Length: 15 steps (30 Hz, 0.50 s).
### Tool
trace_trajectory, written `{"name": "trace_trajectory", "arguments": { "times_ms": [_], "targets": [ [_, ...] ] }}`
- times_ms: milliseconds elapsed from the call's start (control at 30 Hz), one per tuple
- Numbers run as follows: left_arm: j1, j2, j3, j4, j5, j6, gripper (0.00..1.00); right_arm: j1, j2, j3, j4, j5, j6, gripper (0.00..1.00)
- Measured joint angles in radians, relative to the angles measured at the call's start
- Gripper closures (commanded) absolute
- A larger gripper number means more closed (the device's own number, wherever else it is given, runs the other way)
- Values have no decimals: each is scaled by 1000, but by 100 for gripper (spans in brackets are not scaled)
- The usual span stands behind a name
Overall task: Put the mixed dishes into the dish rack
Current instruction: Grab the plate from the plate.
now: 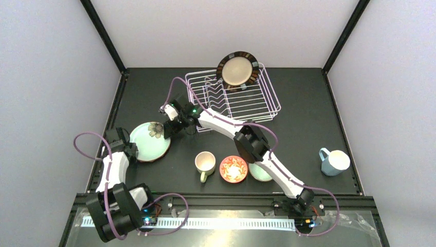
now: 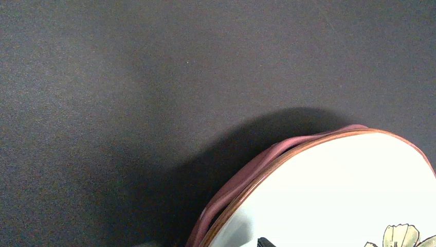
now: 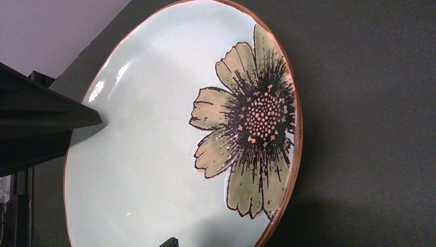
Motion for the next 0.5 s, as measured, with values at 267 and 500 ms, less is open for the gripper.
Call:
{"name": "trace_trajectory", "arguments": {
  "times_ms": [267, 500],
  "targets": [
    [0, 0, -8, 9, 3, 0, 16, 2, 0, 0, -3, -8, 3, 11],
    [0, 0, -11, 10, 8, 0, 16, 2, 0, 0, -3, -10, 8, 11]
  ]
}}
